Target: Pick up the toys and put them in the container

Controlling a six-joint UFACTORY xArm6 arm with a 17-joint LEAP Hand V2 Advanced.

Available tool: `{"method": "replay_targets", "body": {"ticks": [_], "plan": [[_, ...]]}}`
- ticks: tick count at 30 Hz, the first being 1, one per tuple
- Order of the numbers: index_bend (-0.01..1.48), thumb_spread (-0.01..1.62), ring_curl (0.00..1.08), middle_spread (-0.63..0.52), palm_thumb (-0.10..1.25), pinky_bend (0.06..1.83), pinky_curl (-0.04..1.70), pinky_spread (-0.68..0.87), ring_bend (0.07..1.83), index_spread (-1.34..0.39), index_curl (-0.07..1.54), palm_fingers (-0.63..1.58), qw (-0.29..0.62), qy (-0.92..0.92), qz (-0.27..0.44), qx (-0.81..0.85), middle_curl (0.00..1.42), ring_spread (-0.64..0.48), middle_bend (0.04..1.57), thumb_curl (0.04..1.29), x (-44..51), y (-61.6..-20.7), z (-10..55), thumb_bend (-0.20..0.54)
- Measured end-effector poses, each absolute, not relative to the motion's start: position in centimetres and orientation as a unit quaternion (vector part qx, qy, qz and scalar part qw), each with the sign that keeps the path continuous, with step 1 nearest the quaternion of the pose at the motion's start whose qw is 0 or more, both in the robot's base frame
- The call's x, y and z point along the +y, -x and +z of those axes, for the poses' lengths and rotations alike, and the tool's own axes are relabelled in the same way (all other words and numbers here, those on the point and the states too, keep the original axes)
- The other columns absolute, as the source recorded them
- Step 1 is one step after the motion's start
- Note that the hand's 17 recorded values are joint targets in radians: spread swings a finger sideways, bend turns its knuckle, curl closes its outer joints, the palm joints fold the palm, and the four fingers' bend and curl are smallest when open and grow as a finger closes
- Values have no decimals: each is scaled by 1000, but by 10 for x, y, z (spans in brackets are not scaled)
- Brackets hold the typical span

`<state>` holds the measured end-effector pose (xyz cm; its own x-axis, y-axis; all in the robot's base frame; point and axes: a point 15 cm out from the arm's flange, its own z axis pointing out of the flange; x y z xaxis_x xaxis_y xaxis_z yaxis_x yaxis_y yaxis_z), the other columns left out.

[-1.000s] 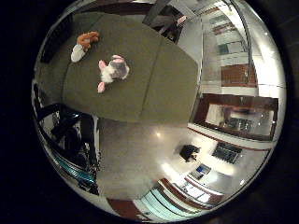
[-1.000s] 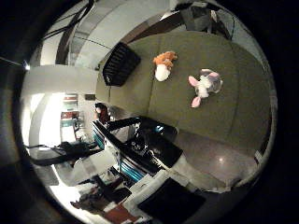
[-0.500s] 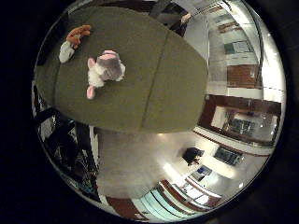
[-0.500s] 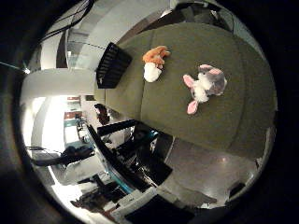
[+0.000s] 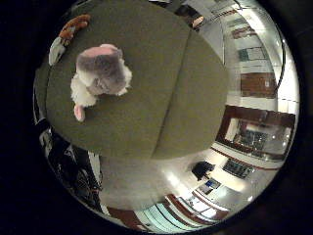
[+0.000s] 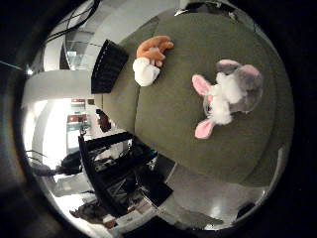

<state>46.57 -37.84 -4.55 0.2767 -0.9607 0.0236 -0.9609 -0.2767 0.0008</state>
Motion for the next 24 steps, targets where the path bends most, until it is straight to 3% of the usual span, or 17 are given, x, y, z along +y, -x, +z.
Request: {"method": "replay_targets", "body": {"ticks": [6,24], "plan": [[171,1004,258,39,342,363,241,268,242,-348,287,-6,8,-802,14,-597,300,157,182,276,-385,-490,-68,-27],[178,996,265,34,359,387,218,275,225,-374,300,25,11,-804,-19,-594,305,156,187,282,-371,-483,-132,-26]]}}
